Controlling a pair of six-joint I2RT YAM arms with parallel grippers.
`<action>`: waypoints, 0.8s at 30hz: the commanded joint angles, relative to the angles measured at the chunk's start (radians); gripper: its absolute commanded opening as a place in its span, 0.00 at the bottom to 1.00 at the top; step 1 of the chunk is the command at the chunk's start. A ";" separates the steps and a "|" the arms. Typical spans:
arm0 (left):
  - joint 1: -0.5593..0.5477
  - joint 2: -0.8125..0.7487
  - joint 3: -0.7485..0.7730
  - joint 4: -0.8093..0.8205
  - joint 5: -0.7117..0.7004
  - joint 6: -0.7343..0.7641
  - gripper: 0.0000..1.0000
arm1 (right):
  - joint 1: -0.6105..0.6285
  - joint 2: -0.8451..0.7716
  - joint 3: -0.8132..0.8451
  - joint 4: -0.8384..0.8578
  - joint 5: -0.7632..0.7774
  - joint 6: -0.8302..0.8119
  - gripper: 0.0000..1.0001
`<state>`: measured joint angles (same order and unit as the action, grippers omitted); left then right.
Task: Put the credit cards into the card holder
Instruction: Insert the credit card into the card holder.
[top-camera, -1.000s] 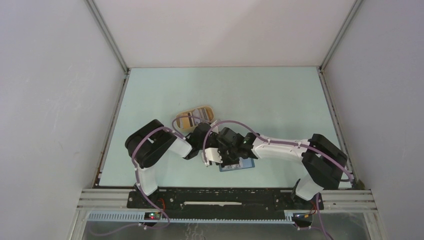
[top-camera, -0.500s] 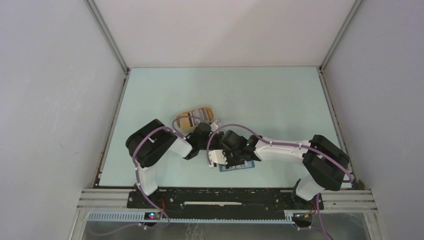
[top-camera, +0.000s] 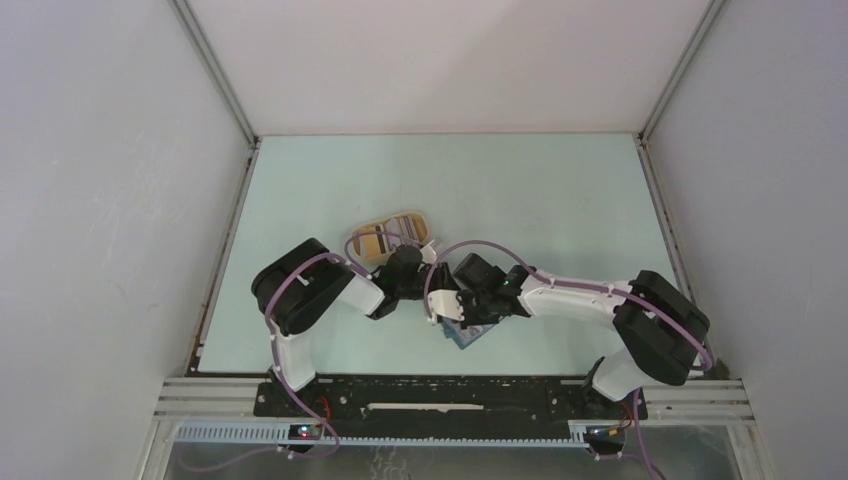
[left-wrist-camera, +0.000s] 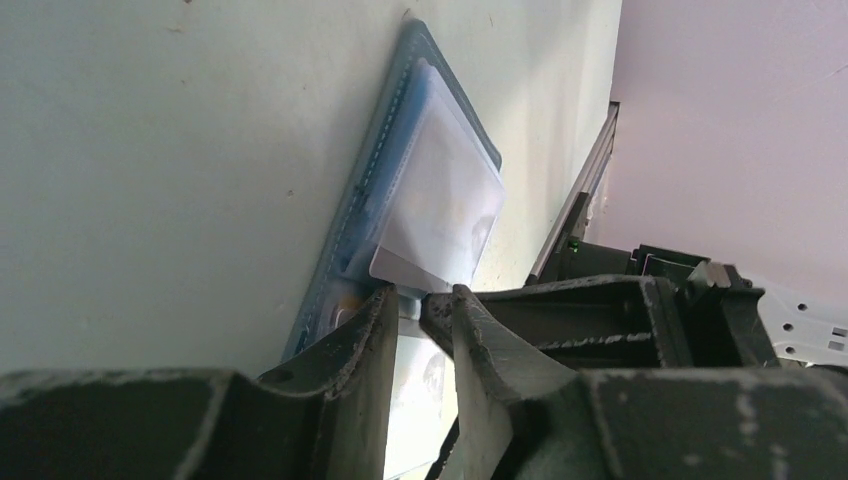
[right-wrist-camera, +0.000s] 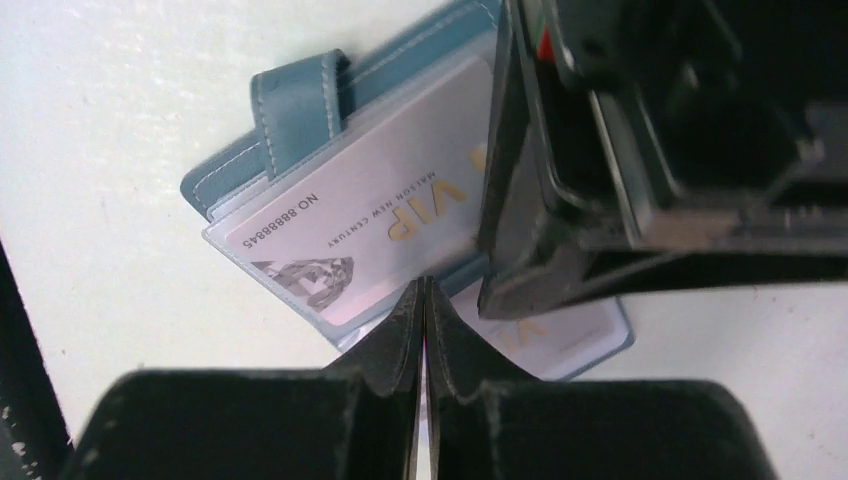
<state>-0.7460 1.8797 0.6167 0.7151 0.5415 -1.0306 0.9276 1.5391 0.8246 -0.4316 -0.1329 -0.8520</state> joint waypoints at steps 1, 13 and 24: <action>0.006 0.015 -0.032 -0.092 -0.038 0.037 0.33 | -0.036 -0.064 -0.012 -0.072 -0.001 0.033 0.11; 0.010 -0.099 -0.054 -0.123 -0.084 0.061 0.39 | -0.176 -0.194 0.106 -0.301 -0.384 0.080 0.32; 0.013 -0.366 -0.101 -0.308 -0.231 0.199 0.43 | -0.442 -0.292 0.235 -0.381 -0.601 0.196 0.57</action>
<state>-0.7380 1.6440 0.5381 0.5087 0.4030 -0.9371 0.5652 1.2884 0.9913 -0.7704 -0.6060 -0.7223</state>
